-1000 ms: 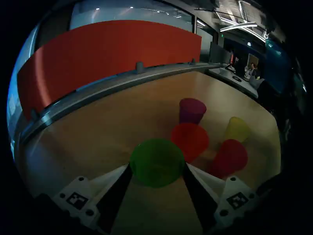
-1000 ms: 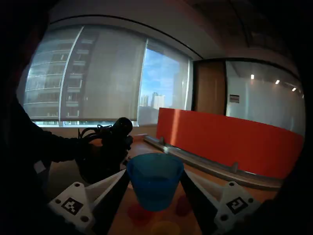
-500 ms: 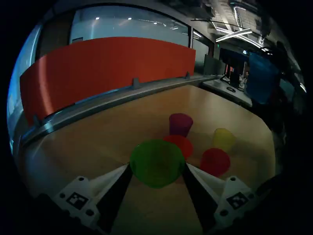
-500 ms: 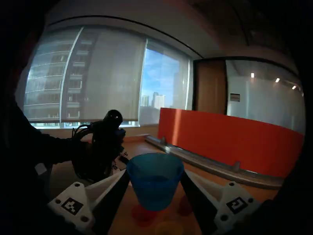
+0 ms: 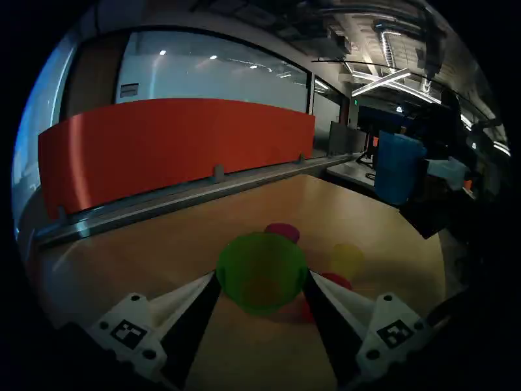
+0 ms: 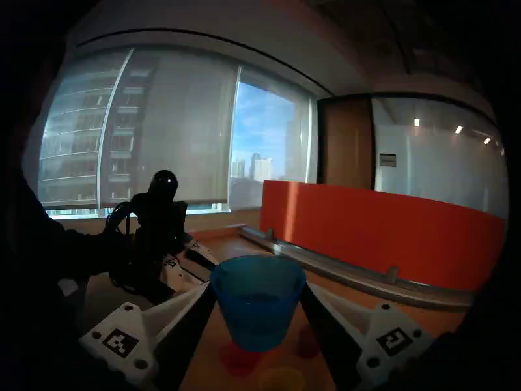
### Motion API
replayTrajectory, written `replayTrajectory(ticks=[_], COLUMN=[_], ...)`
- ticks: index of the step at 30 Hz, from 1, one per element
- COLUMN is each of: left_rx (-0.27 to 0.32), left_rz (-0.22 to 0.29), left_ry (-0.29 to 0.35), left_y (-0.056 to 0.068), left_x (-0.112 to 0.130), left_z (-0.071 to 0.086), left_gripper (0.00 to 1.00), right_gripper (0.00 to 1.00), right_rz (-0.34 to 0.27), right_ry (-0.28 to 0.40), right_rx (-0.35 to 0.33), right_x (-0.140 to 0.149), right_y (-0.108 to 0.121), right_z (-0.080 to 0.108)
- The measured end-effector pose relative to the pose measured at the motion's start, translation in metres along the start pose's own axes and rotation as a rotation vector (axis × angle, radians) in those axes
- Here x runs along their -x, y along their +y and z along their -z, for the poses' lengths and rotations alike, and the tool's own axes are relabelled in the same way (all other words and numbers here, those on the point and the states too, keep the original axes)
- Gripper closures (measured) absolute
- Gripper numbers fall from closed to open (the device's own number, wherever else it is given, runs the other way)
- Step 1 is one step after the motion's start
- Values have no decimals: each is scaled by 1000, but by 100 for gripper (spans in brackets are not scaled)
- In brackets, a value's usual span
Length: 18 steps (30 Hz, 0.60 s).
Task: Pour water
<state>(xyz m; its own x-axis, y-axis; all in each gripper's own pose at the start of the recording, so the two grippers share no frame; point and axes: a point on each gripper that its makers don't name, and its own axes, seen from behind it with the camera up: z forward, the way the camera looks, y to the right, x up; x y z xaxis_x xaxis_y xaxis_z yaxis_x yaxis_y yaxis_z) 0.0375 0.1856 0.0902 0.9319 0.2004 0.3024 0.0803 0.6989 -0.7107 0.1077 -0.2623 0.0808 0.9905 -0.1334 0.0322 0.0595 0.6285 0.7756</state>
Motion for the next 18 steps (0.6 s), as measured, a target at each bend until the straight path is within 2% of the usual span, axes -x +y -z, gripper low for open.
replayTrajectory(ticks=[18], left_rx=[31], left_rz=[-13], left_ry=[93], left_y=[23], left_x=[-26], left_z=[29], left_gripper=[12], right_gripper=[9], right_rz=[-3], right_ry=[-4], right_rx=[2], right_x=[-5], right_y=[-3], right_z=[1])
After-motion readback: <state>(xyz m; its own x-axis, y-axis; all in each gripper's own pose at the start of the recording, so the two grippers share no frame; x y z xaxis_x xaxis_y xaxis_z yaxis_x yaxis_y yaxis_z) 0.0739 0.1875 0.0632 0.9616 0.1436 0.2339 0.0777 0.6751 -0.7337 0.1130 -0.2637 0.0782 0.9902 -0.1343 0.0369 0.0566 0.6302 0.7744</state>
